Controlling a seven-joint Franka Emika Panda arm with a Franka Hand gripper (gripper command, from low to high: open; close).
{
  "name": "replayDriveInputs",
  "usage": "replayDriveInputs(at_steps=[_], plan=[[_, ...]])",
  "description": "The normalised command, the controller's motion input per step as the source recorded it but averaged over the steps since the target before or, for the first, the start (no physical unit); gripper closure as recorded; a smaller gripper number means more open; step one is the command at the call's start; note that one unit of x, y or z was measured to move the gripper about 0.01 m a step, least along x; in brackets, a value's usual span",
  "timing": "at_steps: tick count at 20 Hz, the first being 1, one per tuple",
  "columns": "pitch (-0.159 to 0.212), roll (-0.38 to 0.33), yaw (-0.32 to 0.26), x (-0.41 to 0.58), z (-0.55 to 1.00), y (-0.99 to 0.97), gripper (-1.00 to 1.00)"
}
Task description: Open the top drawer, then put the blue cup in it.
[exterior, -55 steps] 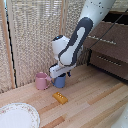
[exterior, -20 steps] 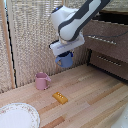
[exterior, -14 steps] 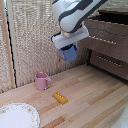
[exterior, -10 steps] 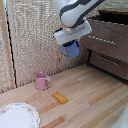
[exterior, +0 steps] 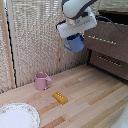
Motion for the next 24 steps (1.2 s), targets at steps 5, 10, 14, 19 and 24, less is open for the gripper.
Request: replayDriveInputs(at_steps=[5,10,14,19,24], plan=[[0.0,0.053,-0.292,0.102,0.54,0.07,1.0],[0.0,-0.035,-0.309,0.077,0.77,0.0,1.0],[0.0,-0.054,-0.303,0.108,0.81,0.0,1.0],[0.0,-0.08,-0.287,0.157,0.77,0.01,1.0],[0.0,-0.1,-0.242,0.275,0.67,0.03,1.0]])
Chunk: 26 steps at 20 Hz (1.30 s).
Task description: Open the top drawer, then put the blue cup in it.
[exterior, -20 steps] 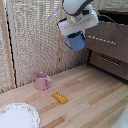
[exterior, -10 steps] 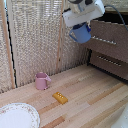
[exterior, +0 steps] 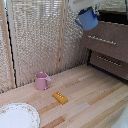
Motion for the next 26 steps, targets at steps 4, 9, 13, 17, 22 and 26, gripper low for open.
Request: replayDriveInputs(at_steps=[4,9,13,17,22,26], plan=[[0.0,-0.074,-0.203,0.378,0.72,-0.02,1.0],[-0.036,0.072,-0.089,0.329,0.77,-0.56,1.0],[-0.077,0.149,0.0,0.222,0.72,-0.94,1.0],[-0.076,0.15,0.0,0.197,0.72,-0.95,1.0],[-0.06,0.169,0.0,0.109,0.67,-0.91,1.0],[-0.029,0.22,0.0,-0.05,0.21,-0.83,1.0]])
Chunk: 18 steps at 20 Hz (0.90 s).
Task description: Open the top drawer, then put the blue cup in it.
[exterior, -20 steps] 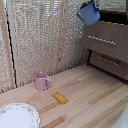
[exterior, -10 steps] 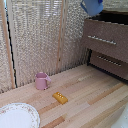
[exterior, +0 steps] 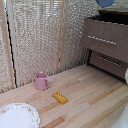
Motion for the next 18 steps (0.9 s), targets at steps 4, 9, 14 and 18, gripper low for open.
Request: replayDriveInputs(at_steps=[4,9,14,18], plan=[[-0.007,0.225,-0.01,-0.246,-0.17,-0.77,1.0],[0.013,0.105,-0.021,-0.125,-0.25,-0.47,1.0],[0.004,0.054,0.0,-0.002,0.15,0.04,-1.0],[-0.014,0.189,0.0,0.021,0.49,0.1,-1.0]])
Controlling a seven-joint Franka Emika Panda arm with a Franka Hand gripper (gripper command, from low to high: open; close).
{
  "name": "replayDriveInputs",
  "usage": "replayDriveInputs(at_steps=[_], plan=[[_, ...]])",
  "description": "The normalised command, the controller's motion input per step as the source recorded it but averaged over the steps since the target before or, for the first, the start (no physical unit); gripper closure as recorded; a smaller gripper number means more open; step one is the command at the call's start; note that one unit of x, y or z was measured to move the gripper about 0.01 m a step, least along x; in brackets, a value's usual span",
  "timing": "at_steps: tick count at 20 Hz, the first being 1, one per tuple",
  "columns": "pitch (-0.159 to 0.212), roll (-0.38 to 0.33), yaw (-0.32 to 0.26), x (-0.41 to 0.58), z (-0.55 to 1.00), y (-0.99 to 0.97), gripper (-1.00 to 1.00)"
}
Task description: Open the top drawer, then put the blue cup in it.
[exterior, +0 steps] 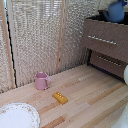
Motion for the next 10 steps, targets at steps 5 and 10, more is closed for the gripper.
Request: replayDriveInputs(at_steps=[5,10], plan=[[0.004,0.177,0.017,0.048,0.57,0.34,-1.0],[-0.027,0.169,0.016,0.061,0.13,0.27,-1.0]])
